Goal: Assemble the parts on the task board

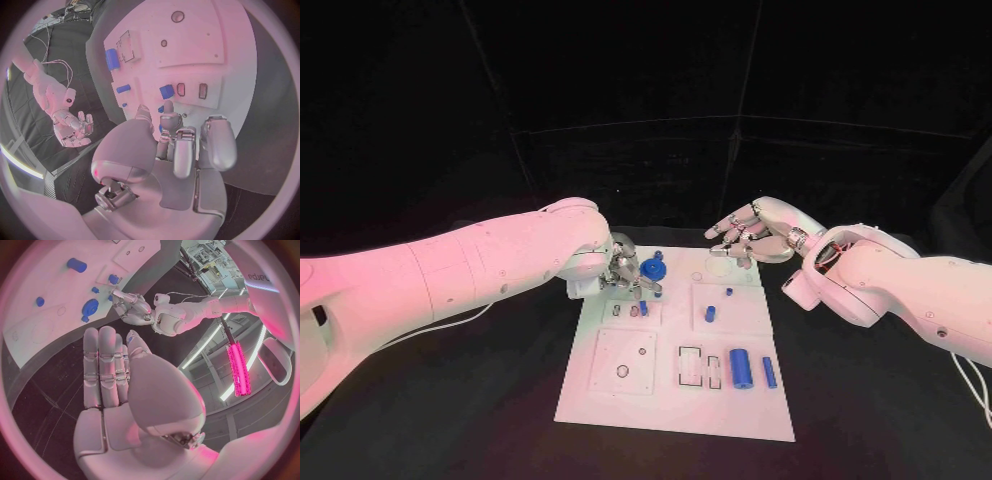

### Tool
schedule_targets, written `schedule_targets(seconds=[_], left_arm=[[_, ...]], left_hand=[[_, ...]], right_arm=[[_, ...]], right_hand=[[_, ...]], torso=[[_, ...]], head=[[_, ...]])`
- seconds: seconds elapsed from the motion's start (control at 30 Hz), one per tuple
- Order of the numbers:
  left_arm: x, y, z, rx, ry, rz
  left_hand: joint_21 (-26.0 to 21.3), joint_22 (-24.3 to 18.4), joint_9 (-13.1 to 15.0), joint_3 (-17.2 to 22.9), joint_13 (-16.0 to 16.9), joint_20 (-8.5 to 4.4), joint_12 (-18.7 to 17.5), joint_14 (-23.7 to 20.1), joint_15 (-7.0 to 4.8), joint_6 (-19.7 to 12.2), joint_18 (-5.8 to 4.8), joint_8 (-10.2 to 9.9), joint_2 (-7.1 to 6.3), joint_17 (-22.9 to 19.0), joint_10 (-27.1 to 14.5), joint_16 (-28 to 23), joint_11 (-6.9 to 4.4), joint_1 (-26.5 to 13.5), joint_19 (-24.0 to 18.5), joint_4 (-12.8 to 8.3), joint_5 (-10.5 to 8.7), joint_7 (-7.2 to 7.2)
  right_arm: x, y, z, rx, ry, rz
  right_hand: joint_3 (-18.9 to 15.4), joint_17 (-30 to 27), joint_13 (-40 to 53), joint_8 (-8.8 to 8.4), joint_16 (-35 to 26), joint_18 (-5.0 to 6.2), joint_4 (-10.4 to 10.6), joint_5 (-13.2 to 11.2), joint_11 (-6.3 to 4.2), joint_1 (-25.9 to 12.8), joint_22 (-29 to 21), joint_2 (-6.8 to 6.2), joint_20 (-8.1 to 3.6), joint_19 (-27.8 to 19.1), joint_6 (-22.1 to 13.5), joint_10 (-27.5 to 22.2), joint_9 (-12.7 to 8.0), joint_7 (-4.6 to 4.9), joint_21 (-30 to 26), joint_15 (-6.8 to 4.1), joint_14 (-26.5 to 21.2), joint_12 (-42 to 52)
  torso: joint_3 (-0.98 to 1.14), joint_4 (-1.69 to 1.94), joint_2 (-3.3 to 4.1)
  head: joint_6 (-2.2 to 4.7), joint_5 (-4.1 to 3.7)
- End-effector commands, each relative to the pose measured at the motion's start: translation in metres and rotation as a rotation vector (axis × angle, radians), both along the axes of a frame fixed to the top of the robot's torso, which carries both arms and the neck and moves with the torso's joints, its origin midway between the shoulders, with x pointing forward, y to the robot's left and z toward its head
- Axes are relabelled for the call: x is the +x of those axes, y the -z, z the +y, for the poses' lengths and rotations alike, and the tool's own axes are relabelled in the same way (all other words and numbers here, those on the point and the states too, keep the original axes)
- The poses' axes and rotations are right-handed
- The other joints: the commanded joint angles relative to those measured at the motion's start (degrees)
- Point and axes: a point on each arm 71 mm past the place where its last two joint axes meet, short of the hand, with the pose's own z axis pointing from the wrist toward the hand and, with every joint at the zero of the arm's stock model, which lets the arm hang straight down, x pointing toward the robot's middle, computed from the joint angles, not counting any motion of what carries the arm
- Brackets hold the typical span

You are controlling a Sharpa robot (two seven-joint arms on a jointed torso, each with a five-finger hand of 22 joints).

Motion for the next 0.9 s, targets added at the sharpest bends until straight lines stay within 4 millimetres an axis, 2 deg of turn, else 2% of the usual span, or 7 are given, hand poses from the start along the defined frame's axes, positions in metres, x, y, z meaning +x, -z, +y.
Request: schedule_targets(seconds=[0.03,0.37,0.9], left_arm=[[-0.0002,0.0003,-0.0001,0.024,0.013,0.015],[-0.0008,0.0014,-0.0036,0.042,0.026,0.032],[-0.0004,0.0066,-0.0028,0.069,0.033,0.057]], left_hand=[[0.3,0.2,0.3,-0.4,0.3,0.03,0.1,5.8,-0.3,-0.4,-0.38,0.6,0.09,15.1,-0.1,0.4,-0.11,0.6,0.4,-0.1,-0.31,-0.13],[0.9,1.3,1.8,-0.8,1.4,-0.12,1.0,5.8,-0.51,-0.5,-0.53,2.5,0.47,15.1,0.8,0.4,-0.41,0.9,0.7,-0.1,-0.3,-0.48],[1.2,1.7,2.4,-1.0,1.7,-0.19,1.2,5.8,-0.6,-0.7,-0.6,3.2,0.62,15.1,1.0,0.4,-0.51,1.0,0.8,-0.1,-0.3,-0.59]], right_arm=[[0.0,-0.0014,0.001,-0.002,0.0,-0.003],[0.0017,-0.0006,0.0016,-0.004,0.005,-0.002],[0.0039,0.0008,0.0002,-0.01,0.011,0.006]], right_hand=[[-0.4,0.1,-0.1,0.0,-0.2,0.66,0.0,0.3,0.09,-0.1,-0.1,-0.34,0.22,0.0,-0.3,-0.4,0.1,-0.06,-0.4,0.03,-0.4,0.4],[-0.5,0.2,-0.1,0.02,-0.3,0.67,0.1,0.4,0.11,-0.2,-0.1,-0.36,0.25,0.0,-0.4,-0.5,0.1,-0.04,-0.5,0.05,-0.5,0.4],[-0.5,0.3,-0.2,0.05,-0.3,0.67,0.2,0.7,0.13,-0.3,-0.2,-0.35,0.27,0.0,-0.5,-0.5,0.1,-0.03,-0.5,0.07,-0.5,0.5]], torso=[[-0.03,0.03,0.02],[-0.06,0.15,0.06],[-0.11,0.27,0.19]], head=[[-0.22,-0.09],[-0.29,-0.26],[-0.47,-0.5]])
